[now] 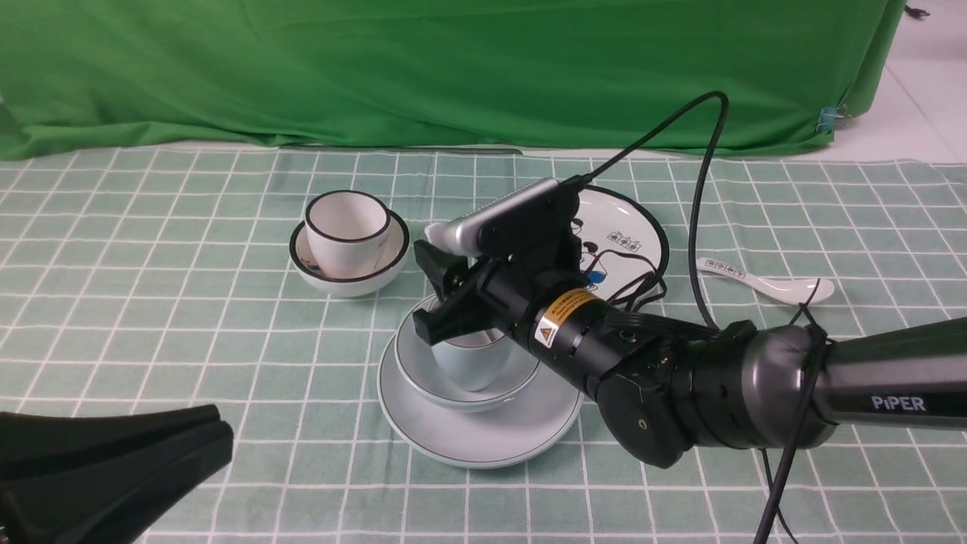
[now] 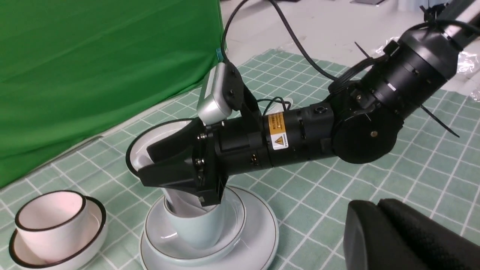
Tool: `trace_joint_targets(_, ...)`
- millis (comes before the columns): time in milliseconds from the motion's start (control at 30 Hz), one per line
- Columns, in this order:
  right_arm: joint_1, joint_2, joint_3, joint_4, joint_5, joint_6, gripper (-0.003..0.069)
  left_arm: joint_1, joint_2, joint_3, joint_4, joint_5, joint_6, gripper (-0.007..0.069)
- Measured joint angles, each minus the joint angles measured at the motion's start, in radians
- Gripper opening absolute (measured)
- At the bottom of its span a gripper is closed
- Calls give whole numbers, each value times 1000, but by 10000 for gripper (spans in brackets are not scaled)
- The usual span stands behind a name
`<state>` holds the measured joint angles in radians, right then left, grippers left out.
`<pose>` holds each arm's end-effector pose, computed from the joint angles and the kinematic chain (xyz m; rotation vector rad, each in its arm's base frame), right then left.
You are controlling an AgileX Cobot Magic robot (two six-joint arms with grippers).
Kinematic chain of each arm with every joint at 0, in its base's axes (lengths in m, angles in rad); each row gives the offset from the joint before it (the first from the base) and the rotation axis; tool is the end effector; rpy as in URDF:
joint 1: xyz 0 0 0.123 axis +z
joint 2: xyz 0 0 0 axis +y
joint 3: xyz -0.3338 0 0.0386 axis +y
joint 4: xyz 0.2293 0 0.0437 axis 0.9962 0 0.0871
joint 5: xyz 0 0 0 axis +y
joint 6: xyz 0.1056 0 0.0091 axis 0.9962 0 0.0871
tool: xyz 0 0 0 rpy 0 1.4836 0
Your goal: Place the bowls on the plates on the blue tablecloth, put the cups on the bowls, and place the spoons in the cups.
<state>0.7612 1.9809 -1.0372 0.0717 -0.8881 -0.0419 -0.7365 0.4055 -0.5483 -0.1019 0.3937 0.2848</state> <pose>0.3257 0.3021 0.2568 -0.5379 1.4724 0.5621 0.0222 -0.0257 0.3488 0.8094 1.5541 -0.4343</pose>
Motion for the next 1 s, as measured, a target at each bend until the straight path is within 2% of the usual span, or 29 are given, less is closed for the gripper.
trace_joint_targets(200, 3, -154, 56, 0, 86, 0, 419, 0, 0, 0, 0, -12, 0, 11)
trace_joint_targets(333, 6, -432, 120, 0, 395, 0, 416, 0, -10, 0, -6, -15, 0, 13)
trace_joint_targets(367, 6, -517, 134, 0, 514, 0, 400, 0, -20, 2, -9, -15, 0, 13)
trace_joint_targets(433, 6, -639, 155, 0, 696, 0, 347, 0, -54, 17, -13, -20, 1, 13)
trace_joint_targets(467, 6, -665, 158, 0, 714, 0, 330, 0, -58, 19, -14, -25, 3, 13)
trace_joint_targets(533, 7, -794, 198, 0, 912, 0, 222, 0, -113, 56, -17, -58, 12, 13)
trace_joint_targets(567, 8, -804, 207, 0, 944, 0, 211, 0, -123, 65, -20, -67, 15, 13)
trace_joint_targets(600, 9, -895, 249, 0, 1048, 9, 125, 0, -162, 104, -25, -111, 19, 13)
trace_joint_targets(633, 9, -943, 285, 0, 1099, 17, 85, 0, -178, 124, -25, -134, 21, 13)
trace_joint_targets(733, 9, -1078, 373, 0, 1165, 42, 27, 0, -213, 202, -27, -225, 23, 13)
trace_joint_targets(1000, 9, -1291, 507, 0, 1196, 53, 34, 0, -216, 313, -25, -261, 23, 13)
